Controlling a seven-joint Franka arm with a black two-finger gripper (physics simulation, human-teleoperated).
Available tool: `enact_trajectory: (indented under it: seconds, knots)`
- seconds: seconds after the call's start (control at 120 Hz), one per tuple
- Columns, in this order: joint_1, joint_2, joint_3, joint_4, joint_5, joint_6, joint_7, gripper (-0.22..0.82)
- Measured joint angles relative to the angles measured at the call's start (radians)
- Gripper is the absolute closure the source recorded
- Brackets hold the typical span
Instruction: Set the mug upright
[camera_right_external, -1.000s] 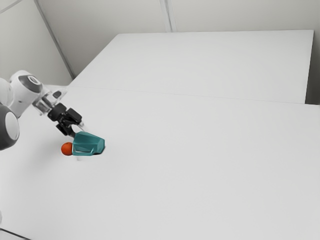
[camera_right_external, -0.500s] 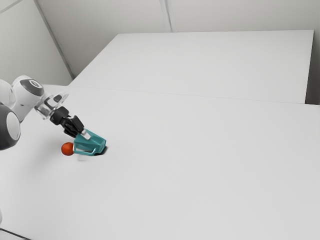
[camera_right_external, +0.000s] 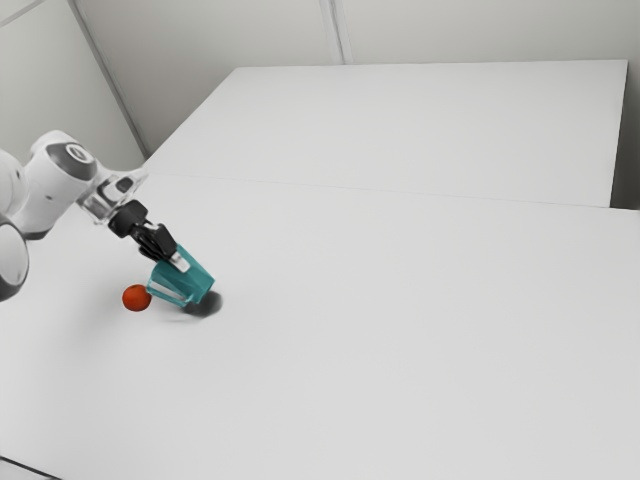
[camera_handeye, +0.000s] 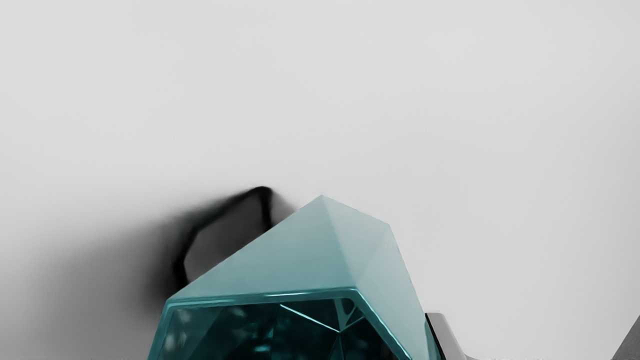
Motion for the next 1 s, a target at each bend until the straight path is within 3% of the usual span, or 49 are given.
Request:
enact_trajectory:
  seconds: [0.458, 1.0]
  knots:
    - [-0.245, -0.154, 0.011, -0.155, 0.368, 0.283, -0.076, 0.78]
    - [-0.437, -0.19, 0.033, -0.292, 0.567, 0.546, -0.238, 0.78]
